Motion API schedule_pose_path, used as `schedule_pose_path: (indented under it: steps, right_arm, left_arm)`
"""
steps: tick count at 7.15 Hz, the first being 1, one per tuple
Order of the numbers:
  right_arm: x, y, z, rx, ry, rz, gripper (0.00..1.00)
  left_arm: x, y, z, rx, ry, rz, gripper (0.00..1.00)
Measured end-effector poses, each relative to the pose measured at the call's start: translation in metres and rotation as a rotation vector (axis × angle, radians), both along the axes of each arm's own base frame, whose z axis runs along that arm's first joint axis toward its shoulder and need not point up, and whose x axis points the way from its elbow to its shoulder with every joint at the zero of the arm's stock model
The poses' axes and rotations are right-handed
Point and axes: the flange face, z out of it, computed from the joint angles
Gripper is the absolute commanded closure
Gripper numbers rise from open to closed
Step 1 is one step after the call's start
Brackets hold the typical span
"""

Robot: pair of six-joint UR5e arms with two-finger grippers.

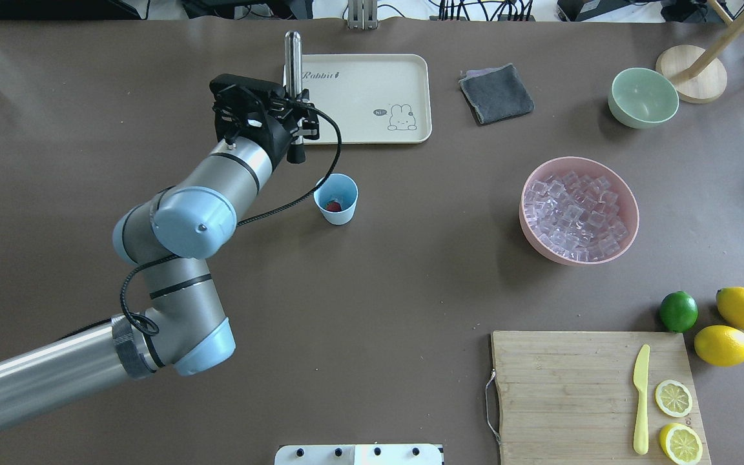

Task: Mash ice and strawberries in cup
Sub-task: 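Lift the pestle rod out of the cup and carry it toward the table edge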

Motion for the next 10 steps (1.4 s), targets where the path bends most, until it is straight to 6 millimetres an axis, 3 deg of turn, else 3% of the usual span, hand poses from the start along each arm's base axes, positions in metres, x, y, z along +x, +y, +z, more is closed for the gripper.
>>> schedule_pose_path:
  steps: [3,5,7,9,10]
  right_arm:
    - [0.0,0.001,0.003,-0.007,-0.001,0.0,0.0]
    - [0.0,0.002,0.005,-0.012,-0.002,0.0,0.0]
    - [0.0,0.002,0.008,-0.017,-0.003,0.0,0.0]
    - [-0.001,0.003,0.011,-0.023,-0.004,0.0,0.0]
    - [-0.001,0.003,0.013,-0.027,-0.004,-0.001,0.0]
  left_arm:
    - [-0.089,-0.055,0.087,-0.255,-0.057,0.228,0.73]
    - [-0.157,-0.063,0.146,-0.426,-0.034,0.401,0.72]
    - [-0.209,-0.033,0.234,-0.531,-0.081,0.491,0.71]
    - [-0.245,0.021,0.318,-0.584,-0.179,0.561,0.7]
    - [-0.26,0.048,0.349,-0.607,-0.203,0.585,0.69]
